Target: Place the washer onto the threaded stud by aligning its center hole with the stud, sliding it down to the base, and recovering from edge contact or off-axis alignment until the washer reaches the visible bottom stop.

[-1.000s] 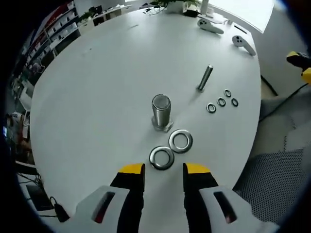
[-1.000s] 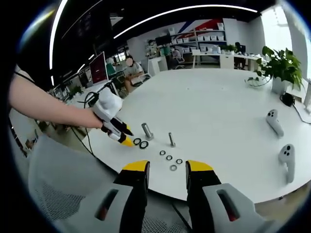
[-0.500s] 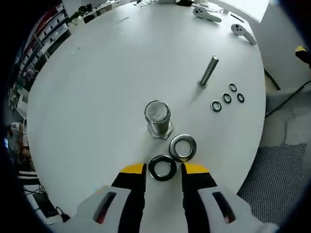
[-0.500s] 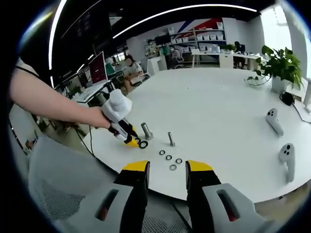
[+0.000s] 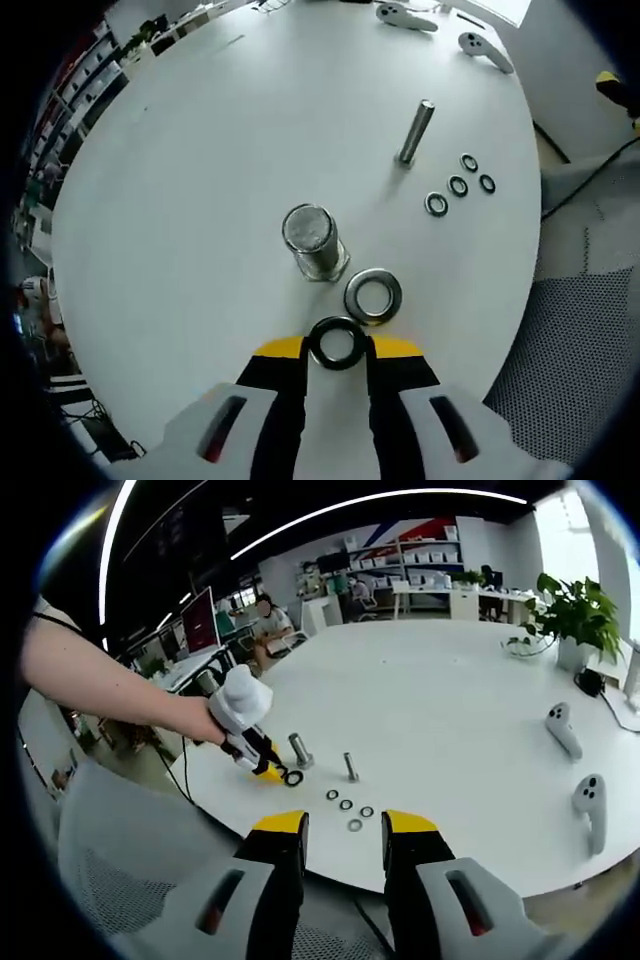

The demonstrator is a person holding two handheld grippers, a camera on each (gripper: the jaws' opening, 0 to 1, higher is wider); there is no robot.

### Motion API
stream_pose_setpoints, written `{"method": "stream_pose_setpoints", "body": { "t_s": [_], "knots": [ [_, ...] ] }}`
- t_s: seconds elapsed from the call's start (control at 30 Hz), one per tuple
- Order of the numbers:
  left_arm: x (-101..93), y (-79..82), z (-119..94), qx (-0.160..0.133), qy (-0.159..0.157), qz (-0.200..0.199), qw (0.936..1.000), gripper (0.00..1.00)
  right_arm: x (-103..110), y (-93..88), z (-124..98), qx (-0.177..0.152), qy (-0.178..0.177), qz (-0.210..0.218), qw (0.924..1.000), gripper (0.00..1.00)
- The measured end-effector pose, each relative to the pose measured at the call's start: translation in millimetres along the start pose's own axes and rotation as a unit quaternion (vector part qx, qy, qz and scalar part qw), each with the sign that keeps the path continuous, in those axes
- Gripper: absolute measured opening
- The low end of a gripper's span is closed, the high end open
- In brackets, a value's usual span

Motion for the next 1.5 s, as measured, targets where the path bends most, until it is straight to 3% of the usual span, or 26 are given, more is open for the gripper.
{"method": "stream_pose_setpoints", "body": {
  "t_s": [0.67, 1.03, 1.13, 1.5],
  "knots": [
    [-7.3, -14.6, -5, 0.029, -0.020, 0.069, 0.9970, 0.25, -1, -0.7, 0, 0.004, -0.001, -0.001, 1.0000, 0.31],
    [-6.8, -11.7, -3, 0.041, -0.012, 0.053, 0.9976, 0.25, -1, -0.7, 0, 0.005, -0.001, -0.003, 1.0000, 0.31],
    [-4.3, -12.6, -3, 0.031, -0.009, 0.029, 0.9991, 0.24, -1, -0.6, 0, 0.004, -0.001, -0.002, 1.0000, 0.31],
    [-6.9, -11.6, -3, 0.039, -0.002, 0.030, 0.9988, 0.20, 0, -1.1, 1, 0.007, 0.001, -0.005, 1.0000, 0.31]
  ]
}}
Point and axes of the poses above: the point that each gripper's makers call its tool centre point, and the gripper's own axes: z roughly forward along the fingers, x roughly to its left, y roughly out of its top, the point moved 7 cm from there along -z, roughly backward along the fingers, and after that the axes turned 4 degrees about -x, right-handed, at the moved point
